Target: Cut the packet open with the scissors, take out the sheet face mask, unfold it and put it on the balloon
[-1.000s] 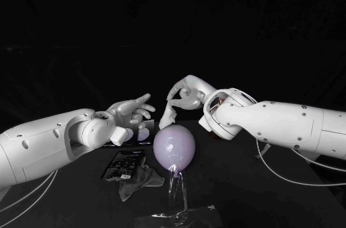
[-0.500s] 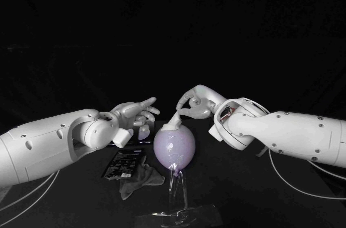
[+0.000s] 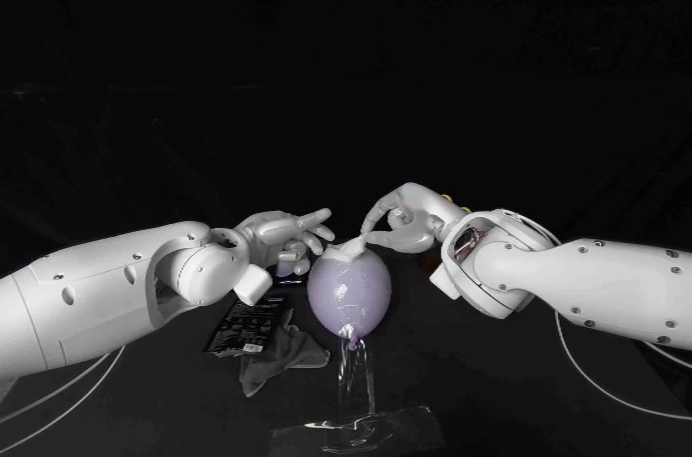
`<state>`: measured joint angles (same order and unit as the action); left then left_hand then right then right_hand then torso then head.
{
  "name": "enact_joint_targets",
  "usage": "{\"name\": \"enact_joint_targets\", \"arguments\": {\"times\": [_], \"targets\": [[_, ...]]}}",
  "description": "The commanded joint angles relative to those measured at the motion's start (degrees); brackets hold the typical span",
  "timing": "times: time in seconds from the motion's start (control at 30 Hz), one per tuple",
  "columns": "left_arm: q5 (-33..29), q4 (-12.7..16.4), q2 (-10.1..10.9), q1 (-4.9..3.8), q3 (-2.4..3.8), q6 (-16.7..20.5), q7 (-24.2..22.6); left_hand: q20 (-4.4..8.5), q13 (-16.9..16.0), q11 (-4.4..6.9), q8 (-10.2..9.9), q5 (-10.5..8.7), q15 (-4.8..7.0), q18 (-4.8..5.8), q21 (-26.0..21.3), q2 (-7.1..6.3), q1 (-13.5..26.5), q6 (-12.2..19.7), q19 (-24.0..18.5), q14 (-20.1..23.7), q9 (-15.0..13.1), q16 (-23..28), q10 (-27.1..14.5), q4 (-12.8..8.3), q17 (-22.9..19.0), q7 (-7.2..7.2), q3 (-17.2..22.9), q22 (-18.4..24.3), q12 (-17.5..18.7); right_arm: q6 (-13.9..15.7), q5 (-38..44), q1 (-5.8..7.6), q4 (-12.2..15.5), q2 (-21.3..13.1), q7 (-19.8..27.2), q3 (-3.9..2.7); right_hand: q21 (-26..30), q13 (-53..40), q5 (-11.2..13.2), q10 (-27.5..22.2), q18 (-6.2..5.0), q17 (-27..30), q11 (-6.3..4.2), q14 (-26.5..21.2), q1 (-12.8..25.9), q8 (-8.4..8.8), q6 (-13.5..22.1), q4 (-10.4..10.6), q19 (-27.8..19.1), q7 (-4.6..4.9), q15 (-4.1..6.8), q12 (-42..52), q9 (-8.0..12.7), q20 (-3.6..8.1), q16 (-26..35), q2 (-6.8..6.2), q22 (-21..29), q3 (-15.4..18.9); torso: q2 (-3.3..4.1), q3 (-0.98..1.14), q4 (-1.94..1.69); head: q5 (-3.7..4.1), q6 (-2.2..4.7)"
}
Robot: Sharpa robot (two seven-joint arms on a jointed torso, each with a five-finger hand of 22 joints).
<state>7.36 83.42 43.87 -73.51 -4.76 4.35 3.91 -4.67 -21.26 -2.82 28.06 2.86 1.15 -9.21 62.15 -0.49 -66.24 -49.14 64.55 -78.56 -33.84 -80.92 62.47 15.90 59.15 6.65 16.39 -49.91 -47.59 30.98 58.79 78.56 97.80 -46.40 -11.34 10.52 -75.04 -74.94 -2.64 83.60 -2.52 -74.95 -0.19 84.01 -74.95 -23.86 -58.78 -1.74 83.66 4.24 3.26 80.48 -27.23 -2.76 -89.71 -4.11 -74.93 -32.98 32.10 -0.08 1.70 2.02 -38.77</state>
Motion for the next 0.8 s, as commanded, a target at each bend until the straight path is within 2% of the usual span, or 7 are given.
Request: {"name": "enact_joint_targets", "arguments": {"times": [0.03,0.1,0.13,0.37,0.6,0.73,0.8], "targets": [[4.2,1.0,-0.4,0.05,0.03,-0.3,-0.5,0.00,0.0,0.83,0.2,-0.02,0.38,0.76,0.4,-1.89,-5.8,0.0,0.2,-0.5,0.2,-0.1,-0.6,-3.6,0.1,-0.35,1.7,-0.2,0.2,0.0,1.4,-0.20,0.8,-0.5,-0.9,0.00,0.0,-8.5,-0.1,1.7,-0.48,-15.0,0.09,6.0,-0.7,-0.41,-0.2,0.0,0.3,0.06,0.38,0.4,-0.1,0.16,-0.3,0.07,-11.1,-0.2,0.01,0.02,0.03,-0.12,-0.02],[7.3,1.6,-0.5,0.12,0.02,2.5,-2.7,0.11,0.2,0.40,-0.3,-0.04,0.06,0.63,-0.3,-3.70,-9.3,0.7,-0.6,0.4,0.7,0.6,-1.7,-5.3,-1.7,0.27,3.0,0.7,0.9,0.0,1.5,-0.33,1.2,-0.7,-1.0,0.02,0.0,-8.5,-0.1,1.7,-0.48,-15.0,0.09,6.0,-0.7,-0.41,-0.2,0.0,0.3,0.06,0.38,0.4,-0.1,0.16,-0.3,0.07,-11.1,-0.2,0.01,0.00,0.03,-0.13,-0.03],[9.5,2.0,-0.6,0.19,0.02,4.8,-4.7,-0.29,1.2,-1.18,-2.0,0.19,-0.93,-0.90,-7.2,-5.71,-12.8,3.2,-7.5,6.1,1.6,5.1,-5.3,-7.3,-11.8,1.92,4.6,9.5,3.4,0.1,1.5,-0.40,1.4,-0.8,-1.0,0.03,0.0,-8.5,-0.1,1.7,-0.48,-15.0,0.09,6.0,-0.7,-0.41,-0.2,0.0,0.3,0.06,0.38,0.4,-0.1,0.16,-0.3,0.07,-11.1,-0.2,0.01,0.01,0.03,-0.19,-0.09],[21.9,3.2,-1.1,0.63,0.01,16.4,-15.7,-1.95,3.4,-2.76,-4.3,0.04,-2.74,-1.00,-10.0,-8.43,-18.8,5.2,-11.1,16.4,4.0,14.0,-8.8,-11.6,-26.7,3.58,9.3,11.3,6.8,0.4,1.6,-1.13,1.6,-1.3,-1.4,0.11,0.0,-8.5,-0.1,1.7,-0.47,-15.0,0.10,6.0,-0.6,-0.43,-0.2,0.0,0.4,0.07,0.37,0.4,-0.1,0.16,-0.3,0.05,-11.1,-0.2,0.02,0.04,0.02,-0.22,-0.28],[32.6,3.4,-1.7,0.90,0.00,22.2,-19.5,-2.45,3.7,-3.14,-5.6,-0.06,-3.15,-1.07,-10.1,-9.77,-18.6,6.3,-11.8,16.3,5.3,14.0,-9.1,-12.2,-25.9,3.82,9.6,11.3,6.8,1.0,1.6,-1.76,2.1,-1.8,-1.4,0.14,0.0,-8.5,-0.1,1.7,-0.47,-15.0,0.10,6.0,-0.6,-0.43,-0.2,0.0,0.4,0.07,0.37,0.4,-0.1,0.16,-0.3,0.05,-11.1,-0.2,0.06,0.04,0.05,-0.17,-0.54],[38.5,3.2,-2.3,1.06,0.00,23.7,-19.0,-2.67,3.1,-3.00,-5.9,-0.09,-3.12,-1.21,-9.7,-10.24,-17.7,6.0,-11.4,12.7,6.1,10.7,-8.2,-12.1,-20.0,3.73,9.2,11.1,5.3,1.5,1.6,-2.05,2.4,-2.0,-1.3,0.15,0.0,-8.5,-0.1,1.7,-0.47,-15.0,0.10,6.0,-0.6,-0.43,-0.2,0.0,0.4,0.07,0.37,0.4,-0.1,0.16,-0.3,0.05,-11.1,-0.2,0.04,0.05,0.06,-0.17,-0.75],[40.1,3.1,-2.5,1.09,0.00,23.6,-18.2,-2.64,2.3,-2.78,-6.3,-0.01,-2.91,-1.31,-8.8,-10.62,-17.1,5.6,-10.6,8.8,7.0,6.9,-8.0,-12.0,-13.6,3.48,8.9,10.7,3.6,1.6,1.6,-2.12,2.4,-2.1,-1.3,0.15,0.0,-8.5,-0.1,1.7,-0.47,-15.0,0.10,6.0,-0.6,-0.43,-0.2,0.0,0.4,0.07,0.37,0.4,-0.1,0.16,-0.3,0.05,-11.1,-0.2,0.06,0.07,0.06,-0.20,-0.84]]}}
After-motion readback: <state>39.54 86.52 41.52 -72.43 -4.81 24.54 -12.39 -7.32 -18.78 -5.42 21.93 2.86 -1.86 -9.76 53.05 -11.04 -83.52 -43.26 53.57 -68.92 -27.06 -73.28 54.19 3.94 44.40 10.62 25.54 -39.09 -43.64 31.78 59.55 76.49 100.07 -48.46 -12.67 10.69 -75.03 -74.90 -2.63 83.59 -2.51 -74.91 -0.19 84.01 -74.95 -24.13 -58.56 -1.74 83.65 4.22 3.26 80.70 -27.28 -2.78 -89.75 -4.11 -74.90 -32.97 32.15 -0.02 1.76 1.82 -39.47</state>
